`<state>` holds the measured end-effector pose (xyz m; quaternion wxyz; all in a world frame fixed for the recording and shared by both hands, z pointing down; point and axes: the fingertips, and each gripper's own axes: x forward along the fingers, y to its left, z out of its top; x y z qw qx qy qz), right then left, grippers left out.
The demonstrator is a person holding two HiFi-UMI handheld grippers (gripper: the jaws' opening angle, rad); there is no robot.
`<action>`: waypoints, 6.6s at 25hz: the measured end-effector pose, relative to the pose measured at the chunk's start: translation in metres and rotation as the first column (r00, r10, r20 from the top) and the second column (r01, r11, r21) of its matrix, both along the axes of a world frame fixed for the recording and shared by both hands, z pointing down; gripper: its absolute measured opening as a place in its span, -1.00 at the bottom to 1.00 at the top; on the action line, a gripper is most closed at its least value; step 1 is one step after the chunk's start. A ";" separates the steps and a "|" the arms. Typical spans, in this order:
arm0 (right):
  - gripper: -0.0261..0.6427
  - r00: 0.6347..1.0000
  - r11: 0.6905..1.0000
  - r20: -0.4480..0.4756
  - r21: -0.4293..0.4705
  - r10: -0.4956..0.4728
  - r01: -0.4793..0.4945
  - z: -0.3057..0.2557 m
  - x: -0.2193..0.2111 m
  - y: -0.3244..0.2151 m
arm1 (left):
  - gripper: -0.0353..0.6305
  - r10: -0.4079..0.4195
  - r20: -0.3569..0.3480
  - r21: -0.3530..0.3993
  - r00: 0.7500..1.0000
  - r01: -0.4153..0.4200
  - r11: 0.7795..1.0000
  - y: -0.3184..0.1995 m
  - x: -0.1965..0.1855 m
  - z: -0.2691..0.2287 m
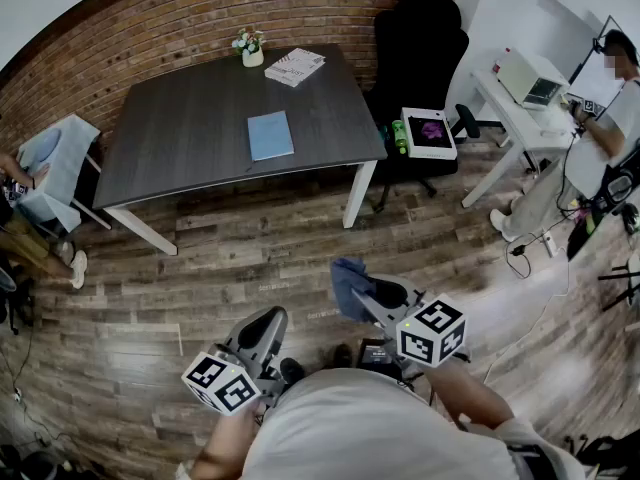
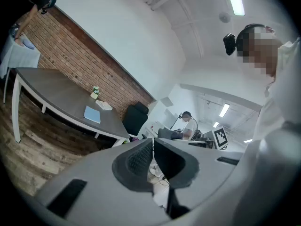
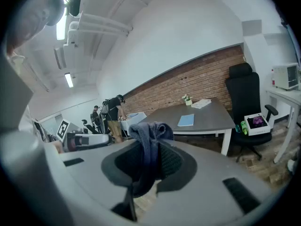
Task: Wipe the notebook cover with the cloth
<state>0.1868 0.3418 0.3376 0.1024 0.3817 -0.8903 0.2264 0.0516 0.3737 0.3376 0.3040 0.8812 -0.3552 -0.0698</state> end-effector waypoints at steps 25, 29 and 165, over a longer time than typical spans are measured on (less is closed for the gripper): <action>-0.67 1.000 1.000 0.010 0.006 -0.007 0.007 -0.001 -0.020 0.008 | -0.84 0.016 -0.006 0.006 1.000 -0.016 1.000 0.004 -0.017 0.000; -0.67 1.000 1.000 0.003 -0.002 0.004 -0.004 0.001 -0.028 0.010 | -0.84 0.030 -0.009 0.002 1.000 -0.030 1.000 0.006 -0.025 0.003; -0.67 0.404 0.835 -0.791 -0.228 -0.459 0.501 0.221 -0.183 -0.620 | -0.86 0.061 0.231 -0.430 0.971 0.046 0.902 -0.505 -0.088 0.247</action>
